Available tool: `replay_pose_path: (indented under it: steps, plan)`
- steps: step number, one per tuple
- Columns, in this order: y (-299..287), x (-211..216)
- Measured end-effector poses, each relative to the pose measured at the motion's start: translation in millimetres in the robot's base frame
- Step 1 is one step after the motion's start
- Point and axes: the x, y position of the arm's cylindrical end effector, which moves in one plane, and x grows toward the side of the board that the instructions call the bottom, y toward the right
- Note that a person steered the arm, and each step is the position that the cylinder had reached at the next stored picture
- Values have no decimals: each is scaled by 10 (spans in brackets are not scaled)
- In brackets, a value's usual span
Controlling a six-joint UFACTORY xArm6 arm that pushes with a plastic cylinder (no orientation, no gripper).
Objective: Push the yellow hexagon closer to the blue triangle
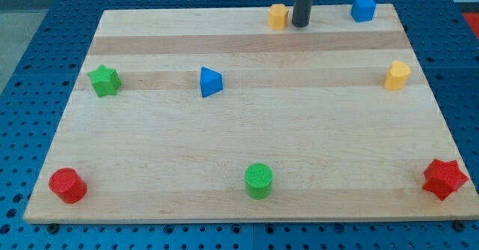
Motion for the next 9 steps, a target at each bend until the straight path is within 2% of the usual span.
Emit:
replay_pose_path:
  steps: [1, 4, 5, 7, 9]
  plan:
    - [19, -40]
    - [28, -508]
    - [26, -315]
    - [-223, -383]
    - [-460, -245]
